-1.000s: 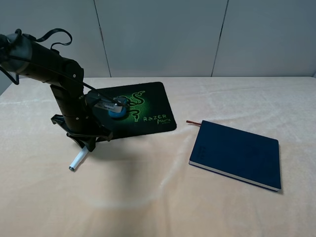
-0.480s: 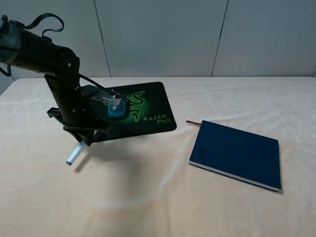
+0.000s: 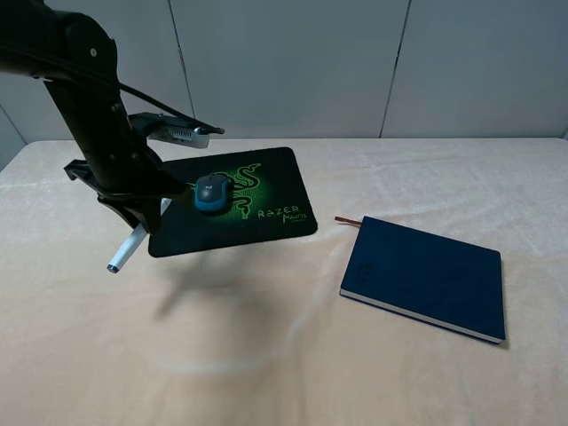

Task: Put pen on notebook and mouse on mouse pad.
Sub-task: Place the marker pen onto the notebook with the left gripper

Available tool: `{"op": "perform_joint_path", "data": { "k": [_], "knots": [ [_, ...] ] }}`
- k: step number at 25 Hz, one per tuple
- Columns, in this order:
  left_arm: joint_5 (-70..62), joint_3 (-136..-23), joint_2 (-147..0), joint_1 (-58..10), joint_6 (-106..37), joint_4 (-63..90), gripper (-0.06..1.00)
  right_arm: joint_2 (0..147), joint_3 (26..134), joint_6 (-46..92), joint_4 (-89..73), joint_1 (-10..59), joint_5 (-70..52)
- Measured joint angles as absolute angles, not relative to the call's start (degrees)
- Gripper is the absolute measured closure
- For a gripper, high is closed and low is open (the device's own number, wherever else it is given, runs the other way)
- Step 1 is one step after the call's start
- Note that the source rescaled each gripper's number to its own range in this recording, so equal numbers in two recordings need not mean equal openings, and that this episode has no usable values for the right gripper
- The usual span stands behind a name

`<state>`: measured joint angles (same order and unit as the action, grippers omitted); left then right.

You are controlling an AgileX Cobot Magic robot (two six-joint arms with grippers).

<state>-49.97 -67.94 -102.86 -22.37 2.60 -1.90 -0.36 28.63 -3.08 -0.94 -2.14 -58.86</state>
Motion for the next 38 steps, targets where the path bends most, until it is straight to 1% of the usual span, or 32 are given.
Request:
{"op": "perform_joint_path", "data": {
  "k": [7,12,17,24,30,34,38],
  "knots": [
    [-57.16,-75.97,-102.75,-22.81,-1.89,6.15,0.94,-0.36,28.63,-3.08,-0.99,-2.14,-58.86],
    [-58.80,-82.69,-104.45,-27.08,-1.92,6.29,0.94,-0.36,28.63,-3.08,-0.99,-2.14,-58.86],
    [-61.05,-93.02,-112.06,-32.38,-1.92,6.15,0.94,-0.36,28.63,-3.08,-0.99,-2.14,-58.86],
    [-66.46,-113.50,-126.77,-40.42,-1.99,6.13,0.94,-0.36,28.63,-3.08,-0.99,-2.14,-58.86],
    [-66.55,-130.23,-138.21,-45.72,-3.37,6.13,0.94,-0.36,28.63,-3.08,-1.00,-2.14,-58.86],
    [-66.60,-136.74,-142.73,-48.29,-5.86,6.08,0.94,-0.36,28.63,-3.08,-1.05,-2.14,-58.86],
    [-66.45,-139.18,-145.15,-50.38,-8.69,6.08,0.94,-0.36,28.63,-3.08,-1.06,-2.14,-58.86]
  ]
}}
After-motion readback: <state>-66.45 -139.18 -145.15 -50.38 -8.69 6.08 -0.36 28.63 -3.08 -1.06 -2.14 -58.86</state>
